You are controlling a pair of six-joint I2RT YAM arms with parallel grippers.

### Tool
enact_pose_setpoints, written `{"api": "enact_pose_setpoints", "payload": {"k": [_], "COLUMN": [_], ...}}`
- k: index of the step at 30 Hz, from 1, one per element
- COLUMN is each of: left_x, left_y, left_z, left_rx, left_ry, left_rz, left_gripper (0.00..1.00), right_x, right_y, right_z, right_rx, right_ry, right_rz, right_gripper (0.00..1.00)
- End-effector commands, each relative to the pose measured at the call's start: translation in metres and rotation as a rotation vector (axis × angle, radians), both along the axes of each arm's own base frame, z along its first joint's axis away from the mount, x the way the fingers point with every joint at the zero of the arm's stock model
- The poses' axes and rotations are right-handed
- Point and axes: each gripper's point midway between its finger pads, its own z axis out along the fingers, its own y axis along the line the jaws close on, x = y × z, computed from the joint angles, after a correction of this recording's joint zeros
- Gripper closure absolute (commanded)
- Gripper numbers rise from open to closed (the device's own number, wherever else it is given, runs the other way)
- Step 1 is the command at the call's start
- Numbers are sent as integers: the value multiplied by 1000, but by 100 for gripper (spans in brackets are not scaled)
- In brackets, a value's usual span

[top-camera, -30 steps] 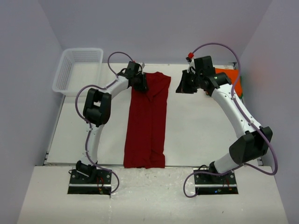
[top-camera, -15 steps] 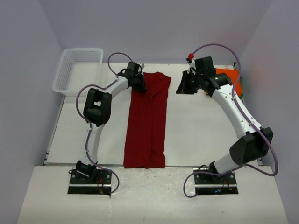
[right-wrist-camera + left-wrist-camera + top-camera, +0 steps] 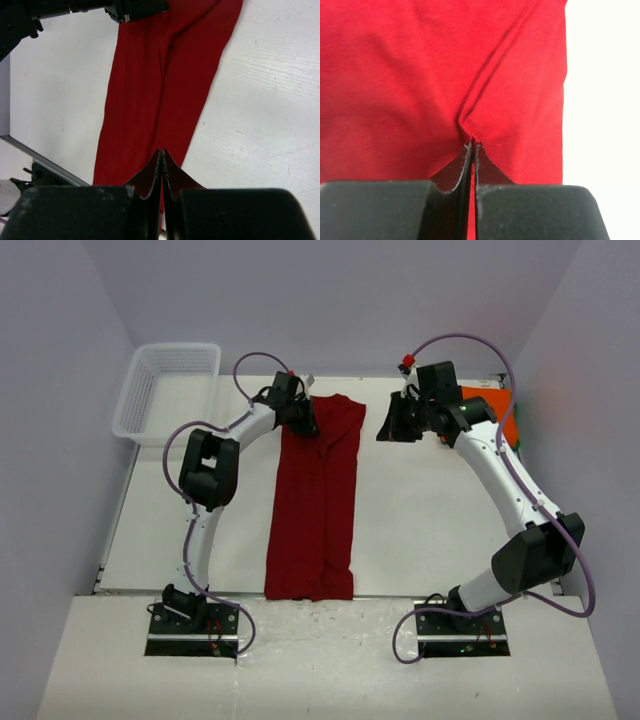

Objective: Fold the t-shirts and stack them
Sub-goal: Rotate the tshirt 90 degrees

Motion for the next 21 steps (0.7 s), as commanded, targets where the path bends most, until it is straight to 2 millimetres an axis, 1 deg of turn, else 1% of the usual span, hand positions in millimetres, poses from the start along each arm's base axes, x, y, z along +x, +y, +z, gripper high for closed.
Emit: {"api": "enact_pose_setpoints", "payload": {"k": [1, 5, 12, 18, 19, 20, 21], "left_x": [-1, -10, -33, -51, -53, -55, -56], "left_y": [-31, -47, -80, -99, -100, -100, -102], "left_z": [61, 64, 59, 57, 57, 54, 56], "left_rx": [-96, -118, -139, -145, -145, -144, -152], "left_ry": [-138, -143, -127, -122, -121, -114, -124], "left_rz": [-108, -144, -220, -268, -273, -275, -282], "left_gripper": [100, 100, 100, 100, 96, 90, 85], "right_x": [1, 1, 0, 0, 0, 0, 0], "right_y": [3, 3, 1, 1, 0, 0, 0], "right_z": [2, 1, -2, -4, -5, -5, -7], "right_rx": [14, 13, 2, -2, -2, -4, -6], "right_ry": [-8, -3, -1, 3, 4, 4, 8], "right_rz": [31, 31, 25, 28, 28, 30, 29], "right_gripper": [100, 100, 100, 100, 100, 100, 100]}}
